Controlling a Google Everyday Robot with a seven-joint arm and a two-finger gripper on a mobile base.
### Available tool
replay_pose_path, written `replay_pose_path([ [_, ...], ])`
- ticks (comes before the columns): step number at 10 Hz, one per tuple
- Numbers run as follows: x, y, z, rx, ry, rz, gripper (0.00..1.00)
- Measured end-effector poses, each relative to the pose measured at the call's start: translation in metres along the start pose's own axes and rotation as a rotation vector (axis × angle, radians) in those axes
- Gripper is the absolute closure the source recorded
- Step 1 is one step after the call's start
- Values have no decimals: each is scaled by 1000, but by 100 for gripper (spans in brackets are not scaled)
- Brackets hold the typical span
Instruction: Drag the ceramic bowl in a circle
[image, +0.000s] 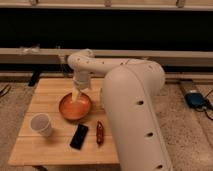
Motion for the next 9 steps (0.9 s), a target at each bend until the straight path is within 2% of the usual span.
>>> replay_pose_path([
  [1, 0, -3, 2, 5, 2, 1, 20],
  [5, -4, -32, 34, 10, 14, -9, 20],
  [9, -6, -35, 58, -8, 32, -13, 21],
])
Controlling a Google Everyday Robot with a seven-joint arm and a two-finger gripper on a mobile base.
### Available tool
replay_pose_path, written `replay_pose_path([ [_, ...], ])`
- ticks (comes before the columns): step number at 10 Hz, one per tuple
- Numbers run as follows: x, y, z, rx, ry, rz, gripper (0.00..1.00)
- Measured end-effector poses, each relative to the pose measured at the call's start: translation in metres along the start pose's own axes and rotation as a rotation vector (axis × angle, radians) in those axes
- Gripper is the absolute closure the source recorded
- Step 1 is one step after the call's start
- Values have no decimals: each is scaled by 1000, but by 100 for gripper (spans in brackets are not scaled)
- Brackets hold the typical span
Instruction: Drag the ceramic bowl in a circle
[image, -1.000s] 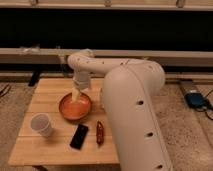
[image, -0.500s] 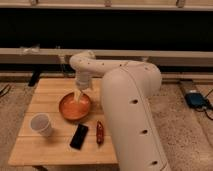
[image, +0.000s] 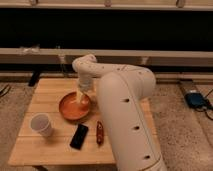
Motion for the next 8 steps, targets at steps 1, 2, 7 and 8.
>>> replay_pose_path([
  [1, -2, 2, 3, 0, 4, -4, 27],
  [2, -3, 2, 5, 0, 7, -5, 34],
  [7, 0, 3, 5, -20, 15, -9, 81],
  [8, -2, 4, 2, -18, 15, -14, 82],
])
